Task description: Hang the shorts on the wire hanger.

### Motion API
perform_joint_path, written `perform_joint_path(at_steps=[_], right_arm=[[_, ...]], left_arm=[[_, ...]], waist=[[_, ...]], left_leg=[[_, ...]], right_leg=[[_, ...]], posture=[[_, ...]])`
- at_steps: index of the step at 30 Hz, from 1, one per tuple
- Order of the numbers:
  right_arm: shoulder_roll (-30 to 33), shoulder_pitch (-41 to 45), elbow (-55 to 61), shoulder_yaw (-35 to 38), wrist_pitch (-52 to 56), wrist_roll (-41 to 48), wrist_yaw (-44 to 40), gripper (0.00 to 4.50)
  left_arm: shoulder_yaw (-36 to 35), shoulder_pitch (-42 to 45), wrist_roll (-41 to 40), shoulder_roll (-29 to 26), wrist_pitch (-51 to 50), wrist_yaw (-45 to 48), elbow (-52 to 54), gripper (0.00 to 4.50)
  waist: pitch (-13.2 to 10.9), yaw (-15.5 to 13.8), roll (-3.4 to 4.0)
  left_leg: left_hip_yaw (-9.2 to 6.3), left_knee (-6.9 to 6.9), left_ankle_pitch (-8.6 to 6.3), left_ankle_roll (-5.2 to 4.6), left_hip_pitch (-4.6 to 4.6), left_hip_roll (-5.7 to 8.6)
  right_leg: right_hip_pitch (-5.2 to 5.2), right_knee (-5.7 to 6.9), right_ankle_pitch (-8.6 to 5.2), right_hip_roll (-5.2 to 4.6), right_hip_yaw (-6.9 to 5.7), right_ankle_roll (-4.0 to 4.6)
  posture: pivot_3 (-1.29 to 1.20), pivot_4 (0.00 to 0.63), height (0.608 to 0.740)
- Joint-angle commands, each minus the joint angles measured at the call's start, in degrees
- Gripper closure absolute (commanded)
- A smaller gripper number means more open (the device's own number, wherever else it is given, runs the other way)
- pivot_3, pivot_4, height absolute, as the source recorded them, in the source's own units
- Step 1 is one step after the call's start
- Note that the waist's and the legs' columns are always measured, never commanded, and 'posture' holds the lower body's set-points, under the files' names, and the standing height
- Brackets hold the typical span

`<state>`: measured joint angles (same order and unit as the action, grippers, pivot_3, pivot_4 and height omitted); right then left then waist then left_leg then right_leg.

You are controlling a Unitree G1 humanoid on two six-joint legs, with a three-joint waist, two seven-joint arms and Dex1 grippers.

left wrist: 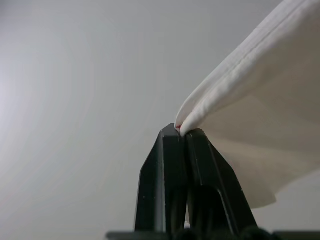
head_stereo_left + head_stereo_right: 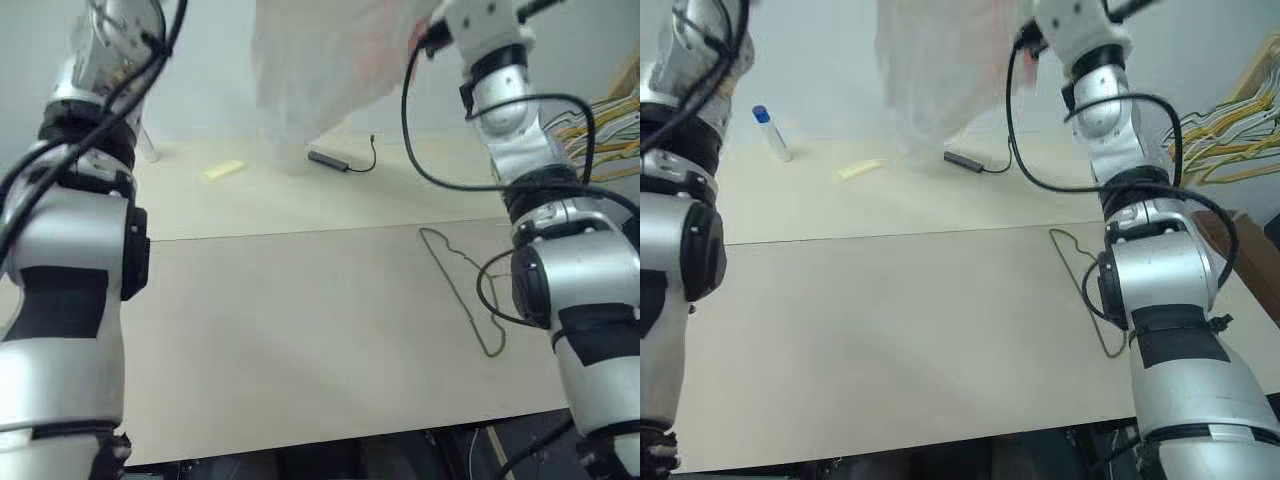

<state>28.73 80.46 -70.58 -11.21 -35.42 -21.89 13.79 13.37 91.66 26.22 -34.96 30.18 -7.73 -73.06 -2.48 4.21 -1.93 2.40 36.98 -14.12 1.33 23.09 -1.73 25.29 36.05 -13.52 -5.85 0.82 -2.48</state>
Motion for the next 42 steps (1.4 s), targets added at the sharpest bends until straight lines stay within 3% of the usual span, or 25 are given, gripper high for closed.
perform_joint_path(at_steps=[1, 4, 8, 12, 15, 16, 19, 24, 33, 37, 42], right_arm=[[3.0, -8.6, -0.2, -3.5, -8.0, -3.3, -4.8, 4.50], [4.6, -17.5, 0.5, -5.7, -15.0, -3.5, -13.7, 4.50], [6.3, -26.1, 2.5, -9.3, -23.0, -4.8, -22.6, 4.50], [7.4, -30.5, 4.1, -11.9, -27.2, -5.9, -28.8, 4.50], [8.4, -32.0, 5.3, -13.2, -28.6, -8.1, -29.5, 4.50], [8.7, -32.4, 5.6, -13.6, -29.0, -8.8, -29.4, 4.50], [9.4, -33.7, 6.8, -13.9, -29.5, -10.1, -29.0, 4.50], [11.0, -36.8, 10.6, -13.8, -29.5, -11.4, -27.7, 4.50], [15.4, -46.5, 23.3, -12.3, -30.8, -3.7, -33.9, 4.50], [19.4, -55.1, 35.6, -13.0, -28.3, 5.1, -40.8, 4.50], [24.5, -65.4, 51.1, -12.1, -21.7, 12.6, -47.1, 4.50]], left_arm=[[-1.4, -11.6, -5.9, -0.8, 11.6, 14.1, 5.1, 4.49], [-3.2, -28.9, -16.1, -2.3, 12.8, 29.7, 19.2, 4.49], [-5.5, -52.6, -27.8, -7.5, -1.6, 43.1, 48.8, 4.49], [-6.4, -69.4, -33.9, -17.4, -17.0, 55.4, 70.9, 4.49], [-7.6, -76.9, -35.1, -26.2, -24.8, 62.9, 79.7, 4.49], [-7.9, -79.3, -35.2, -29.1, -26.3, 65.4, 81.8, 4.49], [-10.5, -85.5, -37.0, -34.2, -29.3, 69.8, 87.3, 4.49], [-17.3, -97.5, -38.3, -42.1, -33.7, 77.6, 96.6, 4.49], [-29.2, -111.4, -41.2, -41.5, -37.1, 85.6, 107.6, 4.49], [-35.6, -119.3, -42.2, -39.3, -35.4, 92.6, 109.4, 4.49], [-38.0, -122.0, -42.5, -36.6, -36.7, 94.0, 111.6, 4.49]], waist=[[0.1, 0.0, 0.08], [0.1, 1.1, 0.22], [0.1, 4.1, 0.23], [0.1, 7.1, 0.24], [0.1, 7.8, 0.25], [0.1, 7.7, 0.27], [0.1, 7.2, 0.30], [0.1, 6.0, 0.27], [0.1, 4.2, 0.28], [0.1, 4.0, 0.29], [0.1, 2.9, 0.25]], left_leg=[[0.01, -0.02, 0.00, -0.01, -0.26, -0.03], [0.01, -0.07, 0.02, -0.06, -0.92, -0.08], [-0.18, 0.06, 0.02, -0.05, -0.74, -0.19], [-0.49, 0.00, 0.00, -0.09, -0.81, -0.25], [-0.78, -0.02, -0.06, -0.20, -1.21, -0.19], [-0.82, -0.04, -0.32, -0.64, -1.51, -0.21], [-0.88, -0.03, -0.61, -1.08, -2.51, -0.19], [-0.87, 0.26, -0.60, -1.07, -2.98, -0.20], [-0.64, 0.88, -0.58, -1.08, -2.99, -0.25], [-0.51, 0.88, -0.61, -1.11, -2.98, -0.33], [-0.27, 0.88, -0.63, -1.15, -3.04, -0.33]], right_leg=[[-0.39, -0.30, -0.02, 0.02, -0.07, -0.03], [-1.19, -0.55, -0.02, 0.05, -0.06, -0.04], [-0.95, -0.19, -0.01, 0.10, 0.04, -0.03], [-0.99, -0.25, -0.02, 0.18, 0.19, -0.02], [-1.46, -0.27, -0.03, 0.21, 0.22, -0.03], [-1.73, -0.28, -0.04, 0.28, 0.27, -0.02], [-2.81, -0.32, -0.23, 0.32, 0.26, 0.01], [-3.10, -0.07, -0.22, 0.35, 0.48, 0.07], [-3.20, 0.18, -0.13, 0.52, 0.70, 0.18], [-3.17, 0.17, -0.14, 0.60, 0.73, 0.21], [-3.16, 0.15, -0.17, 0.59, 0.96, 0.20]], posture=[[-0.05, 0.000, 0.740], [-0.05, 0.000, 0.740], [-0.04, 0.000, 0.740], [-0.04, 0.001, 0.740], [-0.03, 0.003, 0.740], [-0.03, 0.003, 0.740], [-0.03, 0.003, 0.740], [-0.03, 0.000, 0.740], [-0.03, 0.000, 0.740], [-0.04, 0.000, 0.740], [-0.04, 0.011, 0.740]])
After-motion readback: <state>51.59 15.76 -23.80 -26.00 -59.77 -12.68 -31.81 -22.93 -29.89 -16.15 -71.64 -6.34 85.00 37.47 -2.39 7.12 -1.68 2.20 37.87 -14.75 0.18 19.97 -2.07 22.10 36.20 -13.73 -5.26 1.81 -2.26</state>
